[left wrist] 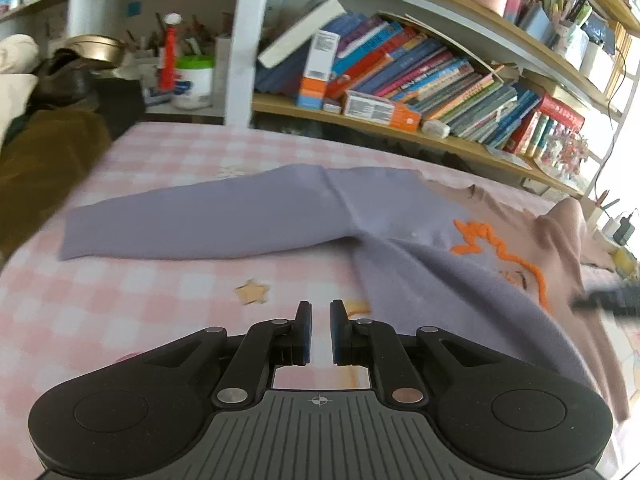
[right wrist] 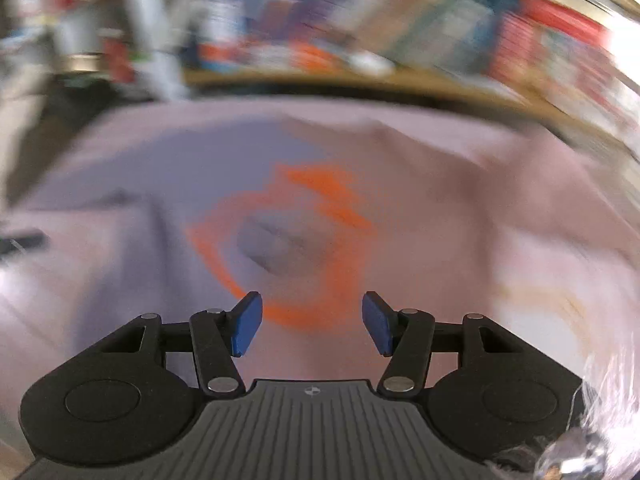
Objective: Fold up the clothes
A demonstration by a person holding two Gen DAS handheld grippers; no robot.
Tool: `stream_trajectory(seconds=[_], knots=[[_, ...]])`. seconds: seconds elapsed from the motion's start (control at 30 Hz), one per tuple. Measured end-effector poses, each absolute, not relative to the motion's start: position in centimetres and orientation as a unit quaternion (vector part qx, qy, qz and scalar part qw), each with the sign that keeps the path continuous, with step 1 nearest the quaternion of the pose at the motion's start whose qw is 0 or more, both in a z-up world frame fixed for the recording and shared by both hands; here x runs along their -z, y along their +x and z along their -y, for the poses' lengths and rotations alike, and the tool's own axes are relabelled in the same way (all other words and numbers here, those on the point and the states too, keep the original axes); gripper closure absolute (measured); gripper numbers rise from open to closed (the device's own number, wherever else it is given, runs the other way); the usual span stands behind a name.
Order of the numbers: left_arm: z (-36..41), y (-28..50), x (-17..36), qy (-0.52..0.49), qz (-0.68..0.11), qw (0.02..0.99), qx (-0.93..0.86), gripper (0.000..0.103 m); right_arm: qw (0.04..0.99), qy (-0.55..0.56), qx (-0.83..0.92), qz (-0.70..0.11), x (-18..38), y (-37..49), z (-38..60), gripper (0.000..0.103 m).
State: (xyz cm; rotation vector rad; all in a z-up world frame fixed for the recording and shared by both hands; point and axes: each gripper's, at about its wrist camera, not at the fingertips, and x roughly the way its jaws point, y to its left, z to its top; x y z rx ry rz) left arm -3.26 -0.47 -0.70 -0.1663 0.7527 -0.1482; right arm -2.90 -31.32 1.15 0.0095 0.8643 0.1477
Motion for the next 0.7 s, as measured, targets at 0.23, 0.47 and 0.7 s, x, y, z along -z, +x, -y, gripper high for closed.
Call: stream_trajectory(seconds=[0.23, 0.47, 0.7], knots=[[3.6, -0.1, 1.2, -0.094, -0.392, 0.91, 0.093, 0.092, 0.896, 0.042, 0.038, -0.441, 1.1, -6.9, 35.8, 0.054], [6.8, -0.3, 1.1, -0.03, -0.406, 0.904, 0.131, 0.091, 0.888, 0.05, 0.07, -0.452, 2.2, -8.3, 37.5, 0.055], [8.6, -1.3, 2.0, -0.003, -0.436, 0.895, 0.09, 0.091, 0.887, 0.039, 0.05, -0.457, 2.5, -8.1, 37.4, 0.055]])
